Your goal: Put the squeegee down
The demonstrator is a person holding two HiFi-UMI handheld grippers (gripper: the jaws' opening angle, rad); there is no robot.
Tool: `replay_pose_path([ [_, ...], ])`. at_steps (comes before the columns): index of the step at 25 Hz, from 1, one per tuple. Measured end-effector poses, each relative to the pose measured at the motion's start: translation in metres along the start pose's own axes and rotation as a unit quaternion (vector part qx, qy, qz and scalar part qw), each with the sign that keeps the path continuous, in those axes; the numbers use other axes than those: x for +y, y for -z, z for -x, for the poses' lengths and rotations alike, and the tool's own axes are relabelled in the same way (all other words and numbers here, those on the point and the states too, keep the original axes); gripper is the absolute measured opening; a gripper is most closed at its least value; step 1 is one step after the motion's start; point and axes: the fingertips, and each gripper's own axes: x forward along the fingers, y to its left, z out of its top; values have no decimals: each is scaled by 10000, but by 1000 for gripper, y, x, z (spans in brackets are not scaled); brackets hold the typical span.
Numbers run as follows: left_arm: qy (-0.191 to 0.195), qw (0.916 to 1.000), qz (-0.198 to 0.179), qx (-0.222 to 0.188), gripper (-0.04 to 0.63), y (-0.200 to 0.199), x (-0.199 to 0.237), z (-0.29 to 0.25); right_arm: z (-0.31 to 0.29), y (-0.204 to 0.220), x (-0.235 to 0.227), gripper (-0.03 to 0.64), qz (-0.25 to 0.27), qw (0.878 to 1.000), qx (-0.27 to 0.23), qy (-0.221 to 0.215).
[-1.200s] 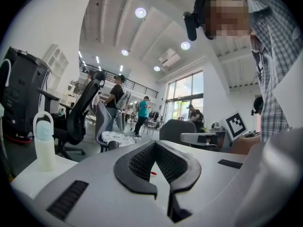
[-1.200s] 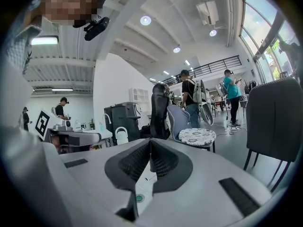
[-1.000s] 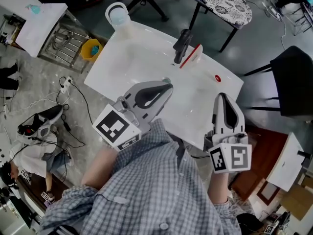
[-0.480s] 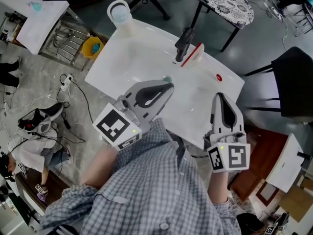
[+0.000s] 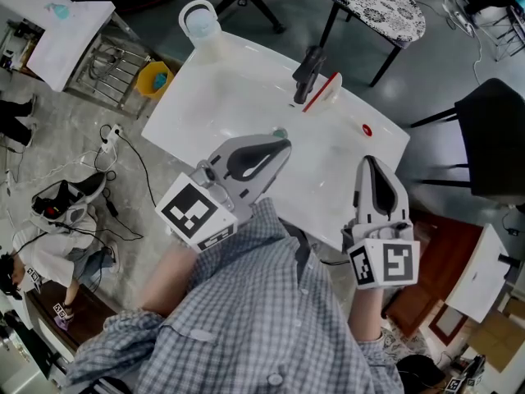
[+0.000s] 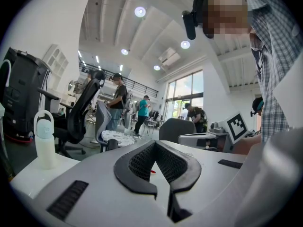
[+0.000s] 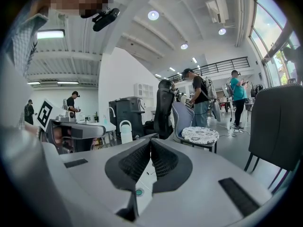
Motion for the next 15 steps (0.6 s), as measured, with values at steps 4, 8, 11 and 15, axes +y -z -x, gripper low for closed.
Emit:
replay_pose_path([
  [4, 17, 10000, 6, 10, 6, 0, -1, 0, 0, 1, 1, 11, -2, 10000, 31, -10],
  [8, 44, 10000, 14, 22, 6, 0, -1, -2, 0, 1, 1, 11, 4, 10000, 49, -6],
  [11, 59, 10000, 18, 23, 6, 1, -1, -3, 0, 2, 0, 10, 4, 10000, 65, 5],
  [15, 84, 10000, 24, 36, 6, 1, -2, -4, 0, 3, -2, 10, -8, 10000, 88, 22],
])
